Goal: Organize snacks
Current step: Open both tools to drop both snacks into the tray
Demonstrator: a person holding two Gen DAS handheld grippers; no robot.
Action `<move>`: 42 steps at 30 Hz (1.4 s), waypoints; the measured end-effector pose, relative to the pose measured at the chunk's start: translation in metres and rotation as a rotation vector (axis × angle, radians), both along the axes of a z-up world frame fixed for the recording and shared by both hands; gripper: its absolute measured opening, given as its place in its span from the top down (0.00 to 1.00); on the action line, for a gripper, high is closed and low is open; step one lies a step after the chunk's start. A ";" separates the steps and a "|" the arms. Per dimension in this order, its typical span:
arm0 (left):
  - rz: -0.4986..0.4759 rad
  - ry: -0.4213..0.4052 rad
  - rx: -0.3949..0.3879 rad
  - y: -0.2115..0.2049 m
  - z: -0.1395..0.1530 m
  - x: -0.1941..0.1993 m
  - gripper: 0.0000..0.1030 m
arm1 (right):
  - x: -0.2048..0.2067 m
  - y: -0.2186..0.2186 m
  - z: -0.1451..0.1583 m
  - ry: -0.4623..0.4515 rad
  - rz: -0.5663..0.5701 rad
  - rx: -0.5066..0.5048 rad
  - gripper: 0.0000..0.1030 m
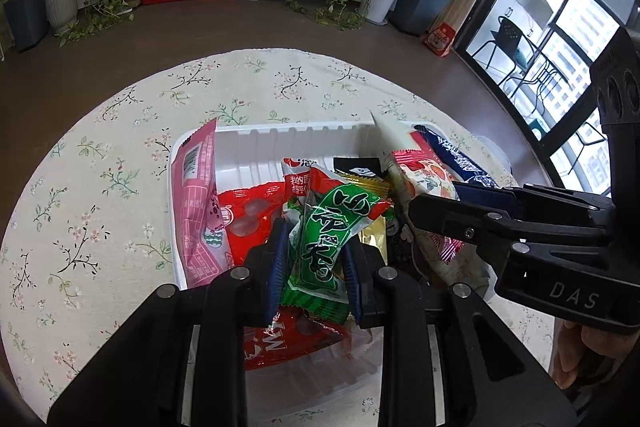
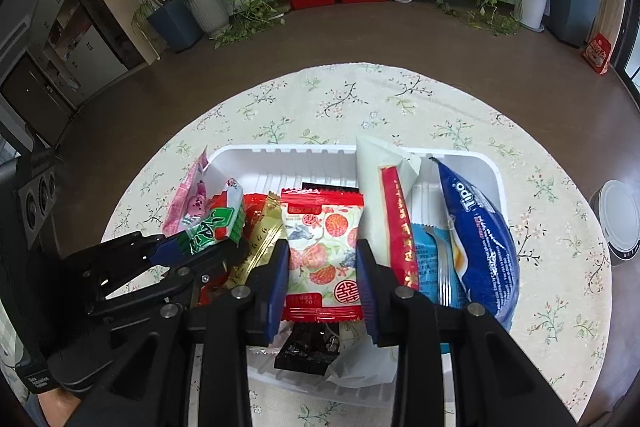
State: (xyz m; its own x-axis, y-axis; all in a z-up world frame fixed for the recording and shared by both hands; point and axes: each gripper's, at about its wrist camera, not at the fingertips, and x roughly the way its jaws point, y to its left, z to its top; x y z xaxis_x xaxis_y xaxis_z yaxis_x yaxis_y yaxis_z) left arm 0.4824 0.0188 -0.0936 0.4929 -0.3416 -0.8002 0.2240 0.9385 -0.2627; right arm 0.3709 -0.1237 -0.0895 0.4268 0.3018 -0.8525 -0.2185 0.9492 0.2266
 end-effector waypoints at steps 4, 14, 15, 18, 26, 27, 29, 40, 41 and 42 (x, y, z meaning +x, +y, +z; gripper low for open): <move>0.000 -0.004 0.004 -0.009 0.000 0.005 0.76 | 0.002 0.002 -0.006 0.010 0.001 -0.006 0.66; -0.005 -0.002 0.045 -0.020 -0.004 0.010 0.75 | 0.005 0.002 -0.012 0.026 -0.003 -0.005 0.62; -0.005 -0.003 0.047 -0.021 -0.004 0.011 0.74 | 0.006 0.002 -0.012 0.026 -0.006 0.000 0.62; -0.004 -0.001 0.047 -0.020 -0.005 0.011 0.74 | 0.006 0.001 -0.011 0.024 -0.009 0.003 0.62; 0.004 -0.006 0.045 -0.016 -0.004 0.010 0.53 | 0.004 -0.005 -0.005 0.009 -0.029 0.014 0.62; 0.003 -0.008 0.045 -0.015 -0.004 0.009 0.52 | 0.004 -0.006 -0.004 0.008 -0.030 0.017 0.61; 0.001 -0.011 0.048 -0.017 -0.003 0.008 0.52 | 0.004 -0.006 -0.003 0.005 -0.027 0.011 0.61; 0.000 -0.037 0.034 -0.015 0.002 -0.003 0.50 | -0.006 -0.012 0.013 -0.025 -0.040 0.033 0.52; -0.002 -0.042 0.033 -0.014 0.003 -0.005 0.48 | -0.007 -0.013 0.014 -0.026 -0.045 0.040 0.49; -0.003 -0.049 0.033 -0.015 0.005 -0.008 0.43 | -0.009 -0.015 0.015 -0.027 -0.052 0.049 0.44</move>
State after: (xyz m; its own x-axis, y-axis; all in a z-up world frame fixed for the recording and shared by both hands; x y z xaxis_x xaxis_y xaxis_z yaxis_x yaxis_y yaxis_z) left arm 0.4746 0.0036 -0.0882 0.5304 -0.3168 -0.7863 0.2386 0.9459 -0.2201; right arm 0.3624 -0.1386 -0.0742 0.4656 0.3194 -0.8254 -0.1757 0.9474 0.2675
